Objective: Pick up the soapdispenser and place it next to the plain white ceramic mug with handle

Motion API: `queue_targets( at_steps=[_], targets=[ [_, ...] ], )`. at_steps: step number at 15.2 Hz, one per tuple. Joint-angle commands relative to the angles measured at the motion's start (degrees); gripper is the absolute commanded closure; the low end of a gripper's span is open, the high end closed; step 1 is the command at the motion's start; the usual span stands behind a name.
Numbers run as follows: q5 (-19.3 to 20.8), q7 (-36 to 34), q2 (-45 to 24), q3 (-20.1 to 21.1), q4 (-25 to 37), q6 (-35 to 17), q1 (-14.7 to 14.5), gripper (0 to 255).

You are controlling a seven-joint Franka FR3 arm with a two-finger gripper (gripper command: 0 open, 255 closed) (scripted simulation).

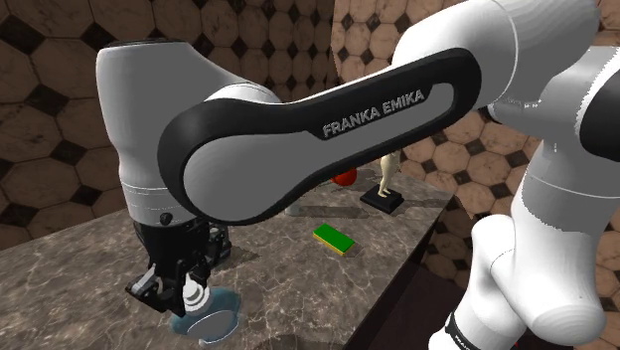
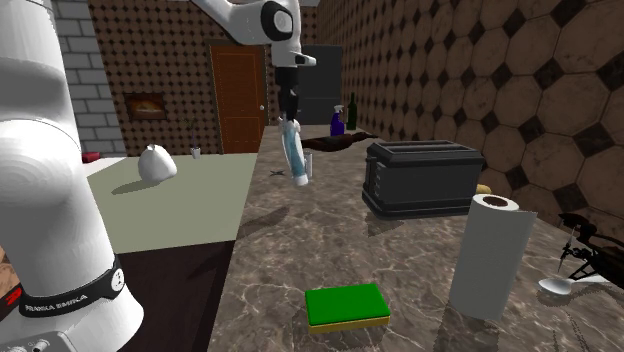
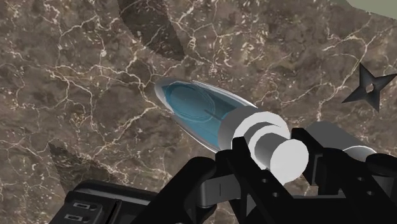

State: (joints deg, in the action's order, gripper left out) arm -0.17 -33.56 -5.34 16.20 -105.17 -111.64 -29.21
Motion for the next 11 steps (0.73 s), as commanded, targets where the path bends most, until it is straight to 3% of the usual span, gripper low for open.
queue_targets(
  at_steps=[1, 11],
  targets=[
    [0.1, -0.1, -0.3, 0.0, -1.2, -1.6, -0.1, 255],
    [0.6, -0.3, -1.9, 0.0, -5.2, -7.1, -0.2, 255]
  ],
)
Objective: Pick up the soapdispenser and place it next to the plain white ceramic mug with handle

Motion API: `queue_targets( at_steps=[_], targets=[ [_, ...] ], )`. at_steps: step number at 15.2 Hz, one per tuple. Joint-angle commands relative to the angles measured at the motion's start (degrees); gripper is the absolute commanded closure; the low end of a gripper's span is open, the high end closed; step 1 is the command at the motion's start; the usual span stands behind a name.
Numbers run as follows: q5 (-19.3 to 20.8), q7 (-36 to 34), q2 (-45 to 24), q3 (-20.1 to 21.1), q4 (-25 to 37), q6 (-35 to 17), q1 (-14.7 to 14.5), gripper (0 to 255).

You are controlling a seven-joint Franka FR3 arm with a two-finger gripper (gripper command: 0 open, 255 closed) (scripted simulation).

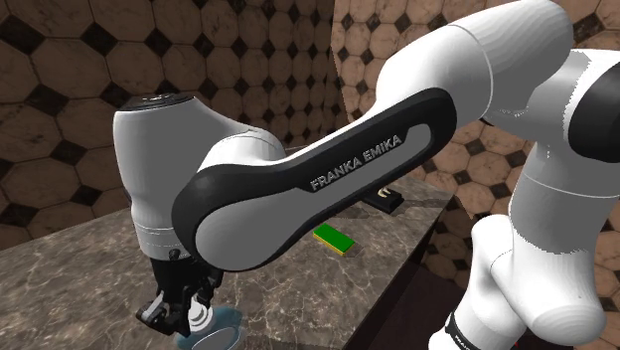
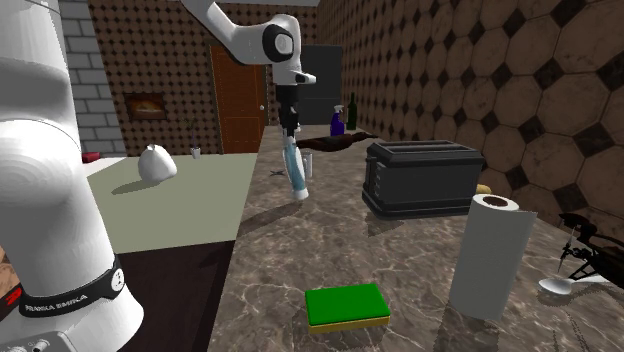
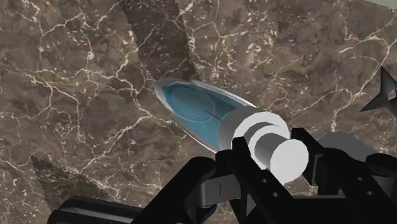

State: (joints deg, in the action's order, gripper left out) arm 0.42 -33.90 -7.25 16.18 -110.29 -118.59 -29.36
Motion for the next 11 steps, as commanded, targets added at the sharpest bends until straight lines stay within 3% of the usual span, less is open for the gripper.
queue_targets(
  at_steps=[1, 5, 6, 11],
  targets=[
    [0.0, 0.0, 0.0, 0.0, -0.1, -0.1, 0.0, 255],
    [0.0, 0.0, 0.0, 0.0, -0.1, -0.1, 0.0, 255],
    [0.0, 0.0, 0.0, 0.0, -0.1, -0.1, 0.0, 0],
    [0.0, 0.0, 0.0, 0.0, -0.1, -0.1, 0.0, 0]
  ],
)
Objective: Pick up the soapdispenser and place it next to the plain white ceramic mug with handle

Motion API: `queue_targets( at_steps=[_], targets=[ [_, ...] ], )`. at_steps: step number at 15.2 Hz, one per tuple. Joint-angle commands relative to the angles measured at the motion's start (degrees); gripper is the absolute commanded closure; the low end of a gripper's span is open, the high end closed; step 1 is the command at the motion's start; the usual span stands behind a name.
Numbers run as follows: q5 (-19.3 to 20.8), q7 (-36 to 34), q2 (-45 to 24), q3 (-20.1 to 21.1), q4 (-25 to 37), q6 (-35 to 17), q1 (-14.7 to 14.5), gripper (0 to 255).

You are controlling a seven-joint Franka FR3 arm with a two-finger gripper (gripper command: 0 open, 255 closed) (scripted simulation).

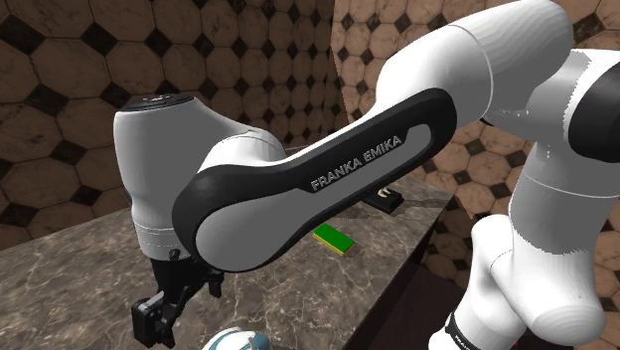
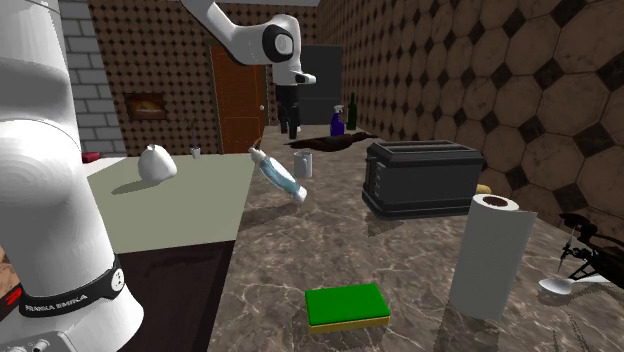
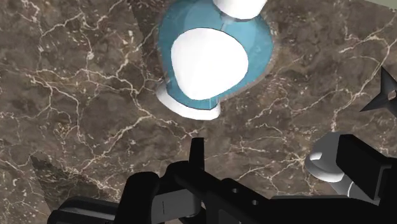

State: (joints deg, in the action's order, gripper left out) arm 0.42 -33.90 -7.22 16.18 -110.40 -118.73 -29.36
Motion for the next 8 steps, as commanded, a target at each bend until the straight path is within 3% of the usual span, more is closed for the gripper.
queue_targets(
  at_steps=[1, 4, 8],
  targets=[
    [-0.2, 0.1, 0.6, 0.0, 1.2, 1.8, 0.1, 0],
    [-0.7, 0.4, 2.1, 0.0, 4.8, 6.9, 0.2, 0],
    [-0.7, 0.4, 2.1, 0.0, 4.8, 6.9, 0.2, 0]
  ],
)
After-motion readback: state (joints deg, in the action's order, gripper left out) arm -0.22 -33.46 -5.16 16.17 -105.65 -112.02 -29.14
